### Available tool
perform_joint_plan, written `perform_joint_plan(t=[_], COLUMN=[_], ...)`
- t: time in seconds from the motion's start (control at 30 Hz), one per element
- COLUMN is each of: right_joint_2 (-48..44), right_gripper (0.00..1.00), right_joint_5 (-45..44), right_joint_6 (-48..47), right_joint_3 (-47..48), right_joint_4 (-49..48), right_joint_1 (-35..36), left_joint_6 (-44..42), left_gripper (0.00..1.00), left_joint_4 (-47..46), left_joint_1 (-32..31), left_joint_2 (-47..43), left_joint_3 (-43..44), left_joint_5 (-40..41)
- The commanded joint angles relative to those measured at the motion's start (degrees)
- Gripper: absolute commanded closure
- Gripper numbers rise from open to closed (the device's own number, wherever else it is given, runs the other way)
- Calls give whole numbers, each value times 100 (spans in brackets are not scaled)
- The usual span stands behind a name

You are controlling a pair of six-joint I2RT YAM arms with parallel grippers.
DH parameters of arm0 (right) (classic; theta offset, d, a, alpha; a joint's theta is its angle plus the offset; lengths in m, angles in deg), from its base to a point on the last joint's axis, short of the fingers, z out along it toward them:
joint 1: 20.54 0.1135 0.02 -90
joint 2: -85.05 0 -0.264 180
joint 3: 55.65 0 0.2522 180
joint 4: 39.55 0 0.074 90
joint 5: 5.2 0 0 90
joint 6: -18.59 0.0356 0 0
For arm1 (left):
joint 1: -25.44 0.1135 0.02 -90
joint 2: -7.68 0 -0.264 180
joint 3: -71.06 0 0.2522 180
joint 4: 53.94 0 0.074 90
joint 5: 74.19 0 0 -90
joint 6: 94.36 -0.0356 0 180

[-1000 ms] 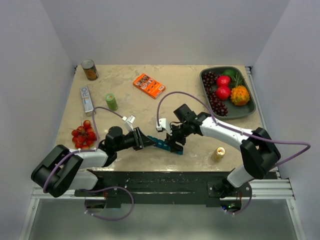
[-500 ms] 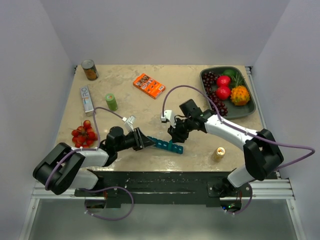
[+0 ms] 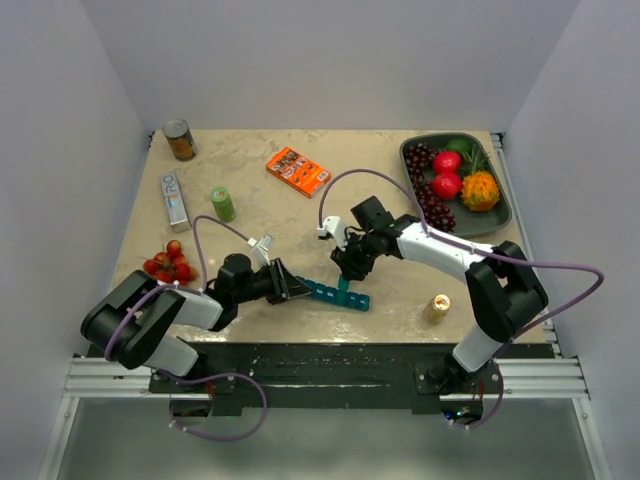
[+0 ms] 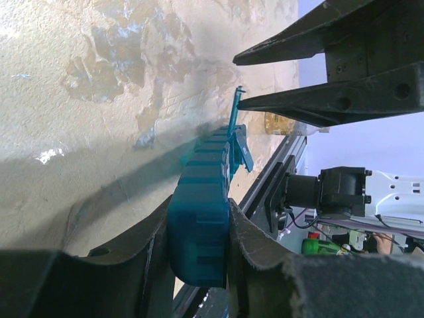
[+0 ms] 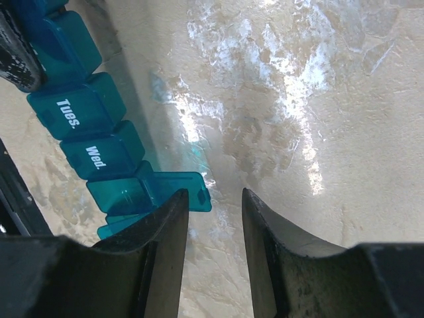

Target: Sort the pills into containers

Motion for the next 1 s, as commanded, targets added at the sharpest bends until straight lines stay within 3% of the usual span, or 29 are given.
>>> perform_joint_plan(t=[0.0, 0.17, 0.43, 0.7, 0.9, 0.97], right_joint_2=[-334, -889, -1487, -1566, -1601, -1593], right_gripper=[57, 30, 16, 14, 12, 13], right_joint_5=[114, 1194, 1696, 1810, 1846, 1854], right_joint_6=[-1, -265, -503, -617, -670, -705], right_joint_3=[289, 404, -79, -185, -211, -220], right_joint_4=[-29, 419, 411, 455, 472, 499], right_joint_1=[-13, -592, -1050, -1155, -1182, -1182], left_joint_6=[-193, -334, -317, -167, -386, -483], left_gripper=[100, 100, 98, 53, 24, 20], left_joint_4=[-350, -78, -76, -314, 265, 616], left_joint_1=[-18, -9, -18, 61, 255, 333], left_joint_2=[181, 286, 691, 753, 182, -11], left_joint_3=[139, 254, 535, 333, 148, 148], left_joint_5=[123, 352, 467, 449, 607, 660])
